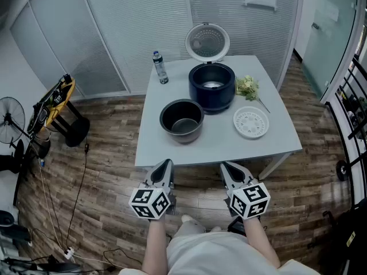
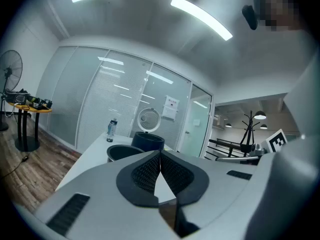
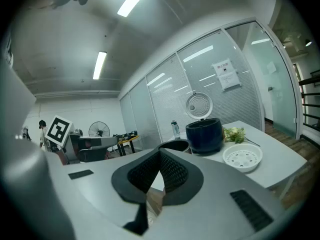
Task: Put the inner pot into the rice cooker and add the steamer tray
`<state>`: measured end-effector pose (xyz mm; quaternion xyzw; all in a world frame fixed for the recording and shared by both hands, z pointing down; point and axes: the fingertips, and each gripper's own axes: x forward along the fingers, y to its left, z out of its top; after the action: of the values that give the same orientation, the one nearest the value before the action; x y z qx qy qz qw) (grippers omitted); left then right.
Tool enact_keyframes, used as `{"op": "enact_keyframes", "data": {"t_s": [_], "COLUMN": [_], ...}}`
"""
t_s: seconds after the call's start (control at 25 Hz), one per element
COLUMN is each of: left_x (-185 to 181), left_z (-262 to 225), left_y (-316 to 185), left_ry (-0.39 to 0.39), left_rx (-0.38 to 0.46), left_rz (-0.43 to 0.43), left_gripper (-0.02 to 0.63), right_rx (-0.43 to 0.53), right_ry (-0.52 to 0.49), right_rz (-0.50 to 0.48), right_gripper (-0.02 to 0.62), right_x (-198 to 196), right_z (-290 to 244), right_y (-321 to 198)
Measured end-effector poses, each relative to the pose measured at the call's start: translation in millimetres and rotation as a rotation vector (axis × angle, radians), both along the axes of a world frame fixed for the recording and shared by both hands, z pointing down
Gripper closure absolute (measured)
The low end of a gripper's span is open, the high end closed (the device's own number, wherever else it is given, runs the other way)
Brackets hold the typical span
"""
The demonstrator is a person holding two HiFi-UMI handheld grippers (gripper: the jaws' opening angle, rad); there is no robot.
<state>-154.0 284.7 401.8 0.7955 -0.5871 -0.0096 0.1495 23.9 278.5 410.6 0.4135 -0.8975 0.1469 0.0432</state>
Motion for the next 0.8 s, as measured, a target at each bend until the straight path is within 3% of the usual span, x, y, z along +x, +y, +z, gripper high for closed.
{"op": "enact_keyframes", "data": {"t_s": [0.44,0.56,0.6,0.64,0.68,0.8], "left_x": [-8,-8,-6,-4,-1,2], "left_z": [5,10,12,15,18,22], "left_y": [5,9,9,10,10,17], "left_ry": [-0.009,0.012,0.04,0.074,0.103,0.095], "left_rx": [-0.008,-0.025,-0.038,-0.053,-0.068,-0.081], "left_rz": [-0.027,-0.016,0.004,0.028,0.047,0.05], "left_gripper": [0.597,0.595,0.567,0.459,0.385,0.376], "right_rx": [-0.013,-0.012,-0.015,-0.023,-0.035,-0.041], "right_ry": [0.016,-0.044,-0.091,-0.139,-0.175,-0.162], "right_rz": [0.036,0.057,0.03,-0.006,-0.036,-0.04], "right_gripper": [0.579,0.578,0.577,0.518,0.392,0.362], "right_x": [0,4,2,-1,-3,-1], "right_z": [4,-2,-6,-10,-13,-11], "right_y": [3,5,8,11,13,15]}}
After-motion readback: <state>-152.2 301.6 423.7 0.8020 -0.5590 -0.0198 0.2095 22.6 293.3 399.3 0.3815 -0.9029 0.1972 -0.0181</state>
